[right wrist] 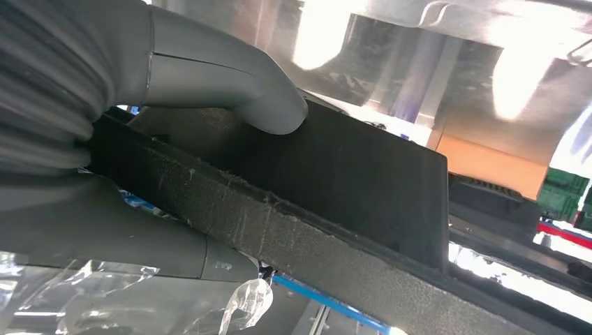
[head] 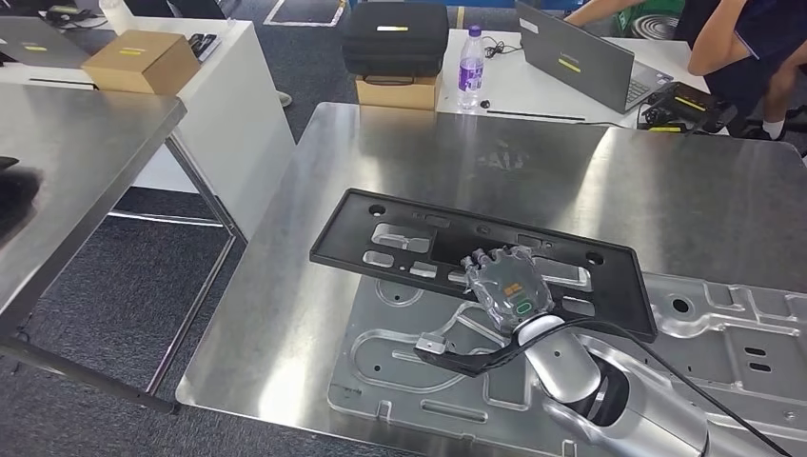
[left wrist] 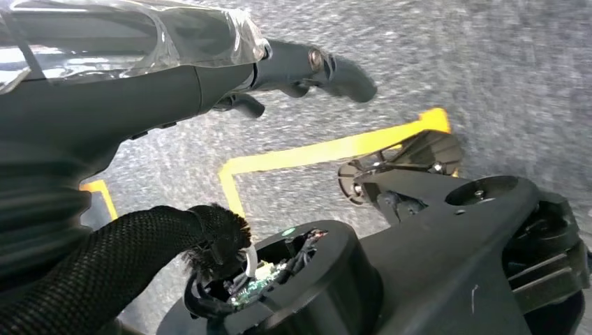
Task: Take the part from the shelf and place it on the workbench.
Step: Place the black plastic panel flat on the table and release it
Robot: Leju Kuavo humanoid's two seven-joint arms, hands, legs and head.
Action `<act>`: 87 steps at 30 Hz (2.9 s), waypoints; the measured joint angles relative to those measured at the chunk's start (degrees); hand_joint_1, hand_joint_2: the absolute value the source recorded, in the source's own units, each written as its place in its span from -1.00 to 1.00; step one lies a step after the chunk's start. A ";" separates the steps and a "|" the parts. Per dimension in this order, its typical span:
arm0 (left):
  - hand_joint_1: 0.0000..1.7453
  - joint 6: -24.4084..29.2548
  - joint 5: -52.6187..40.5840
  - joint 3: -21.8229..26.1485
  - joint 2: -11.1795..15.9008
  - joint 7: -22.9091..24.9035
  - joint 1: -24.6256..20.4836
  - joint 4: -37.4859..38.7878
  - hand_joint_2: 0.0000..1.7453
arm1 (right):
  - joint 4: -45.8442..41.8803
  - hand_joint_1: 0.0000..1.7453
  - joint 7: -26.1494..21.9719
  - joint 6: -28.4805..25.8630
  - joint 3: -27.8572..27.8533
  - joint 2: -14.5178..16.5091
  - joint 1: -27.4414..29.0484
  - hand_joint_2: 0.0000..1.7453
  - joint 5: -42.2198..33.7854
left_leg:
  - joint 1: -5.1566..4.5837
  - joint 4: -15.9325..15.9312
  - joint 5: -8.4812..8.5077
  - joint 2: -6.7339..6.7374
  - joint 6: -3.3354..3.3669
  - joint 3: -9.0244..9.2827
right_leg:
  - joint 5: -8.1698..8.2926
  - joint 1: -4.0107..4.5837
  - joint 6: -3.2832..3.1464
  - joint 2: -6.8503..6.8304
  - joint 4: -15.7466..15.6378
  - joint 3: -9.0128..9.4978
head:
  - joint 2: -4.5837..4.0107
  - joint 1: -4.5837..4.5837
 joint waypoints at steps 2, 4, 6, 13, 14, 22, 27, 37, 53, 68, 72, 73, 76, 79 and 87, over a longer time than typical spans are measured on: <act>-1.00 0.03 -0.01 0.00 0.09 0.17 0.10 0.01 1.00 | 0.01 1.00 0.08 0.00 -0.08 -0.08 0.03 1.00 -0.02 | -1.03 -6.85 5.37 0.02 1.95 1.90 | -0.92 0.47 -0.12 0.07 -0.13 1.46 | -0.01 0.04; -1.00 0.10 0.01 -0.01 0.22 0.30 0.25 0.03 1.00 | 0.04 1.00 0.16 -0.03 -0.21 -0.19 0.06 1.00 -0.06 | -1.86 -11.79 7.63 0.07 3.60 3.63 | -1.41 0.55 0.02 0.16 -0.35 2.04 | 0.00 0.13; -1.00 0.14 0.08 -0.02 0.31 0.36 0.33 0.05 1.00 | 0.07 1.00 0.19 -0.08 -0.34 -0.32 0.16 1.00 -0.16 | -2.18 -13.65 7.08 0.10 4.19 4.48 | -1.46 0.39 0.34 0.21 -0.68 1.94 | 0.01 0.12; -1.00 -0.93 -0.60 -0.07 0.37 -3.00 0.24 0.05 0.50 | -0.07 -1.00 0.02 -0.15 -1.04 -0.89 -0.14 -1.00 -0.59 | -1.52 -15.54 6.07 -0.05 2.11 7.12 | -0.88 0.76 0.25 0.10 -0.69 3.00 | 0.01 0.09; -1.00 -1.07 -0.55 -0.08 0.38 -3.20 0.19 0.05 0.00 | -0.09 -1.00 -0.02 -0.17 -1.12 -0.90 -0.12 -1.00 -0.61 | -1.56 -15.17 5.93 -0.07 2.04 6.87 | -1.32 0.81 -0.06 0.01 -1.29 3.34 | 0.01 0.16; -1.00 -0.45 0.30 -0.09 0.50 -3.42 0.60 0.07 -1.00 | -0.10 -1.00 0.01 -0.22 -1.34 -0.92 0.18 -1.00 -0.64 | -1.51 -14.78 5.80 -0.08 2.01 6.63 | -1.72 0.75 0.05 -0.11 -1.49 3.50 | 0.01 0.13; -1.00 -0.44 0.61 -0.12 0.50 -3.42 0.90 0.07 -1.00 | -0.10 -1.00 0.03 -0.22 -1.36 -0.92 0.18 -1.00 -0.67 | -1.40 -14.79 5.90 -0.07 1.91 6.75 | -1.60 0.84 0.07 -0.12 -1.50 3.59 | 0.00 0.13; -1.00 -0.48 0.62 -0.52 0.49 -3.40 1.73 0.07 -1.00 | -0.11 -1.00 0.05 -0.22 -1.43 -0.92 0.18 -1.00 -0.78 | -1.27 -14.78 5.96 -0.07 1.87 6.78 | -1.54 0.96 0.02 -0.12 -1.50 3.61 | 0.01 0.12; -1.00 -0.88 0.53 -0.72 0.26 -3.42 2.35 0.04 -1.00 | -0.52 -1.00 0.37 -0.22 -1.74 -1.02 0.17 -1.00 -1.09 | -0.74 -15.72 6.84 0.16 2.70 6.98 | -2.71 1.00 1.06 -0.06 -0.19 3.03 | 0.01 0.17; -1.00 -0.84 0.70 -0.70 0.34 -3.43 1.83 0.07 -1.00 | -0.70 -1.00 0.40 -0.22 -1.96 -1.24 0.43 -1.00 -1.11 | 1.69 -13.14 6.93 -0.01 -1.43 3.69 | -0.04 -1.77 1.71 0.28 -0.61 1.62 | 0.00 0.27; -1.00 -0.83 0.73 -0.68 0.33 -3.44 1.63 0.07 -1.00 | -0.69 -1.00 0.39 -0.22 -1.97 -1.25 0.46 -1.00 -1.11 | 1.56 0.39 -2.28 0.06 -1.45 -0.53 | 1.68 -0.96 0.00 0.10 -0.61 -0.66 | -0.01 0.21; -1.00 -0.82 0.73 -0.68 0.33 -3.44 1.58 0.07 -1.00 | -0.69 -1.00 0.39 -0.22 -1.95 -1.25 0.48 -1.00 -1.11 | 1.38 2.20 -2.92 0.05 -1.22 -0.51 | 2.11 -0.67 -0.14 0.11 -0.59 -1.21 | -0.01 0.20; -1.00 -0.83 0.68 -0.69 0.33 -3.43 1.59 0.07 -1.00 | -0.70 -1.00 0.40 -0.23 -1.96 -1.25 0.49 -1.00 -1.11 | 0.33 -5.06 0.32 0.00 0.61 5.68 | 3.28 0.11 -0.35 0.17 -0.57 -2.43 | -0.01 0.19; -1.00 -0.85 0.58 -0.71 0.38 -3.37 1.94 0.09 -1.00 | -0.71 -1.00 0.40 -0.24 -2.03 -1.22 0.45 -1.00 -1.11 | -0.87 -15.08 2.04 0.00 2.64 11.54 | 4.48 0.28 0.19 -0.11 -0.74 -3.06 | 0.00 0.20; -1.00 -0.85 0.60 -0.72 0.18 -3.40 1.94 0.09 -1.00 | -0.67 -1.00 0.44 -0.24 -2.15 -1.37 0.43 -1.00 -1.11 | -0.31 -18.76 7.81 0.27 3.23 8.73 | -4.96 -0.42 2.71 -0.27 10.76 -6.88 | 0.00 0.32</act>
